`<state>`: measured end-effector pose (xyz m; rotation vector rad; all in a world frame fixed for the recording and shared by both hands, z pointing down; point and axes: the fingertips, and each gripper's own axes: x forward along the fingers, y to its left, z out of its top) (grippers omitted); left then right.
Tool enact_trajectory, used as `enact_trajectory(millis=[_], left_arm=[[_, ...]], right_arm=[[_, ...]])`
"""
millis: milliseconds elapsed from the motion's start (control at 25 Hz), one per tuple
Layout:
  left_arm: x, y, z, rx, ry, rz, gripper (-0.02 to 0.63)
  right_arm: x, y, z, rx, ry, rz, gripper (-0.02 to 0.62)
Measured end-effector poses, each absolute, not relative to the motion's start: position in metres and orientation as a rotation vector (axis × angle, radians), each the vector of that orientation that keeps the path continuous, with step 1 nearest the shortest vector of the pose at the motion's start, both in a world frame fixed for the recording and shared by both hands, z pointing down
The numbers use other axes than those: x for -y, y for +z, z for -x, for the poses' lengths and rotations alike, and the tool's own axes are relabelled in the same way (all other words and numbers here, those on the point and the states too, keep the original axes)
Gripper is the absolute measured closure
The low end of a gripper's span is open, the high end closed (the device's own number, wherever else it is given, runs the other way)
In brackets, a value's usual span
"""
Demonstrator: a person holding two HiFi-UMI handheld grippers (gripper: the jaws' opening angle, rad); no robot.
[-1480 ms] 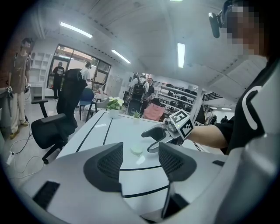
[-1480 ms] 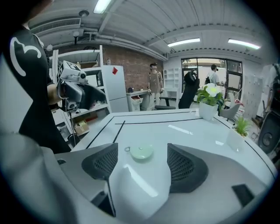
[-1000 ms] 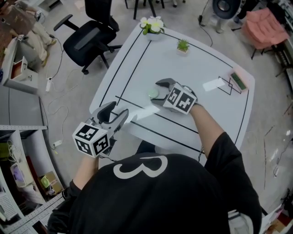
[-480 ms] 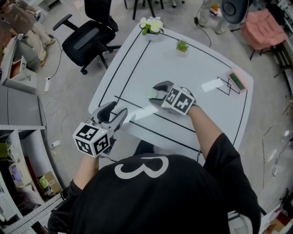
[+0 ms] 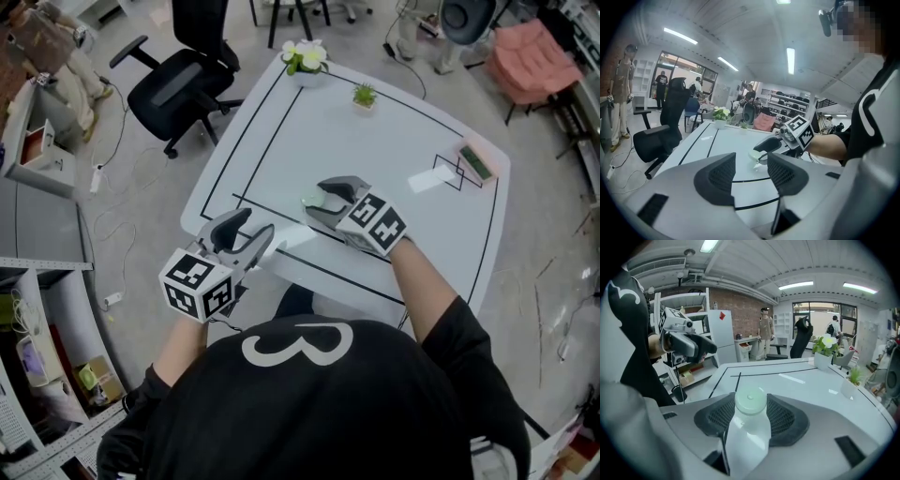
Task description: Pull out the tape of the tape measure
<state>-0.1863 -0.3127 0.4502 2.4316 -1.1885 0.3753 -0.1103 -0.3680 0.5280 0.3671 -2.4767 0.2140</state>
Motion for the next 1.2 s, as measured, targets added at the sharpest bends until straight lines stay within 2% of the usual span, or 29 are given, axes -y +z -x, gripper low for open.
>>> enact_trajectory(millis=[520, 1080, 1200], left_arm=[[0.261, 0.382, 0.111, 1.040, 0.351, -2.706, 0.397], [0.174, 0.317, 0.021, 0.809, 0.529, -3.254, 0.399], [0.163, 0.314, 0.016, 0.788, 0.512, -3.264, 0.423]], right_arm=[[0.295, 0.402, 0.049, 2.727, 0.279, -0.650, 0.374], [0.199, 0.345, -0.004, 2.752, 0.362, -0.852, 0.374], [0.185, 0.340, -0.008, 2.752, 0.348, -0.877, 0.374]])
